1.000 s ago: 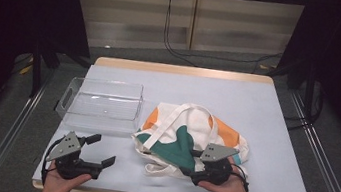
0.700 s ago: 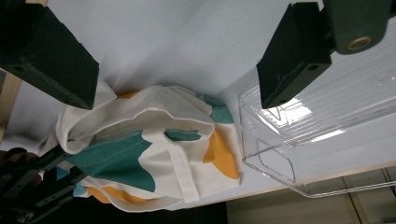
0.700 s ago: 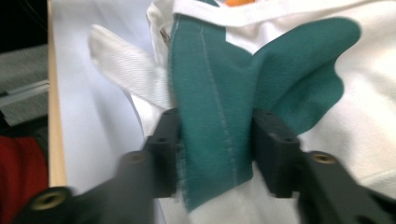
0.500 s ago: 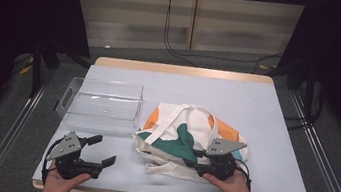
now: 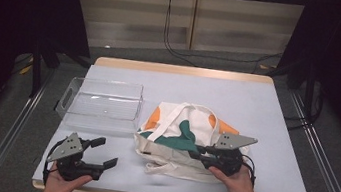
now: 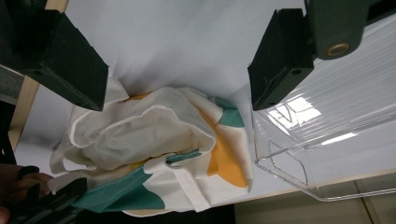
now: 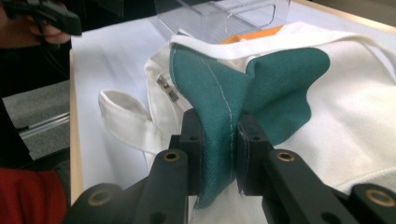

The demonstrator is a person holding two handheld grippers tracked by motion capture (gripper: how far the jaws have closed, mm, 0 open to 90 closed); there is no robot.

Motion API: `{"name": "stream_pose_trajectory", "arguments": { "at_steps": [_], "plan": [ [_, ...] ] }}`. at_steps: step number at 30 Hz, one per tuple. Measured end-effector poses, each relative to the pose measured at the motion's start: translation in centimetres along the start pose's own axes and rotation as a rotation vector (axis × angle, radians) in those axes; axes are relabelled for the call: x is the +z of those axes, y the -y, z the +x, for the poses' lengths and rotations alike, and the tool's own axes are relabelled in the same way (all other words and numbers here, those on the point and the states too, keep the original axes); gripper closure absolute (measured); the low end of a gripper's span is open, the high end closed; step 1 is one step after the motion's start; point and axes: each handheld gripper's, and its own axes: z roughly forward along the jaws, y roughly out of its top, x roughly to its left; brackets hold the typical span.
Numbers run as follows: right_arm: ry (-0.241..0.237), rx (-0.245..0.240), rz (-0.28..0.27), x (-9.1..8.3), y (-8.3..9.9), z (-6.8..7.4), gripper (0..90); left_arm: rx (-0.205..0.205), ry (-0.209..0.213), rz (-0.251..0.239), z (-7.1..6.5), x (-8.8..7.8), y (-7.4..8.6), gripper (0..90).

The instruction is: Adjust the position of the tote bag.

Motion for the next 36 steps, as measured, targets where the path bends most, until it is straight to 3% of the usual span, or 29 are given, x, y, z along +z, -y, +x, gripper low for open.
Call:
{"name": "stream_pose_trajectory", "arguments": {
  "at_steps": [5,6,10,13,17,18,19,23,24,25,27,36],
  "plan": [
    [-0.019,0.002,-0.012,-0.1,-0.5,-0.4,77.5,-0.003,0.033,-0.012,-0.1,0.1,-0.1,19.6],
    [-0.029,-0.002,-0.011,-0.4,-0.5,-0.5,77.5,-0.017,0.029,-0.016,-0.3,0.0,-0.2,19.6],
    [-0.041,0.012,-0.027,-0.8,-0.8,-0.9,77.6,-0.009,0.021,-0.024,-0.4,-0.2,-0.3,20.2],
    [-0.045,0.015,-0.036,-0.9,-1.2,-1.2,77.6,-0.021,0.036,-0.026,-0.6,0.1,-0.2,21.5],
    [-0.055,0.014,-0.037,-0.8,-1.5,-1.5,77.6,0.015,0.064,-0.014,-1.2,0.4,-0.4,26.2],
    [-0.057,0.017,-0.040,-0.8,-1.5,-1.6,77.6,0.008,0.086,-0.027,-1.3,0.6,-0.4,27.3],
    [-0.060,0.019,-0.044,-0.8,-1.6,-1.7,77.6,0.018,0.071,-0.025,-1.5,0.6,-0.4,28.1],
    [-0.058,0.020,-0.051,-0.9,-1.8,-2.1,77.3,0.008,0.120,-0.022,-1.8,1.2,-0.4,31.8],
    [-0.058,0.020,-0.051,-0.9,-1.8,-2.1,77.3,0.007,0.122,-0.022,-1.8,1.2,-0.4,31.8],
    [-0.055,0.022,-0.050,-0.9,-1.9,-2.1,77.3,0.034,0.117,-0.005,-1.8,1.3,-0.5,32.7],
    [-0.055,0.023,-0.042,-0.7,-2.2,-2.5,77.3,0.021,0.114,0.000,-2.2,1.4,-0.5,34.3],
    [-0.074,0.039,-0.025,-0.3,-2.6,-3.4,77.3,0.073,0.218,0.054,-3.7,4.8,-1.8,41.5]
  ]
}}
